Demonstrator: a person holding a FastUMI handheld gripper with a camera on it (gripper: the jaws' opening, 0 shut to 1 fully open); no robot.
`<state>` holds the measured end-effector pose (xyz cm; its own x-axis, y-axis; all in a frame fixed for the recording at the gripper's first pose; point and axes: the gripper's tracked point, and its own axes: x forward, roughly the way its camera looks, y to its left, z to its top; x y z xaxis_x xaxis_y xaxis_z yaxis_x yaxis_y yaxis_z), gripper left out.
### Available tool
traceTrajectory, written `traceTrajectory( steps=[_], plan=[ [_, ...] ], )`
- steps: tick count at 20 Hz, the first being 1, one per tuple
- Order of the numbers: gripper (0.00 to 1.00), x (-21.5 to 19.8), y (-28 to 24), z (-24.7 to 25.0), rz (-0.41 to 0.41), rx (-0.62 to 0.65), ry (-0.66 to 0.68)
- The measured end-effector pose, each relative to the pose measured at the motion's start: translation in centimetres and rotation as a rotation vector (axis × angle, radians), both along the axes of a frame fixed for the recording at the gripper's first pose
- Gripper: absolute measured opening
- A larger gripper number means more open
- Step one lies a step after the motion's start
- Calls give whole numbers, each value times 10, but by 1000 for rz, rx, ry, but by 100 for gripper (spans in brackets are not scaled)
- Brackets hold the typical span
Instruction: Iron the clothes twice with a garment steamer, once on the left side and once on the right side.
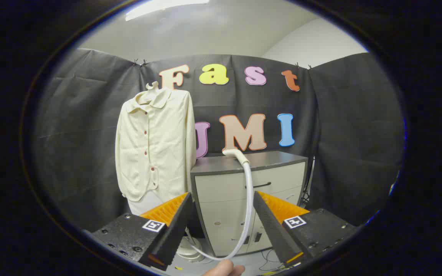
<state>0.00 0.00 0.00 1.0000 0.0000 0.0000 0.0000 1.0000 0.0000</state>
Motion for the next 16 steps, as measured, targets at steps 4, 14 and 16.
traceTrajectory(
  steps=[4,14,16],
  plan=[
    [97,2,-4,-13,-17,24,-17],
    [97,19,-21,-53,-70,23,8],
    [97,23,-24,-62,-78,23,29]
  ],
)
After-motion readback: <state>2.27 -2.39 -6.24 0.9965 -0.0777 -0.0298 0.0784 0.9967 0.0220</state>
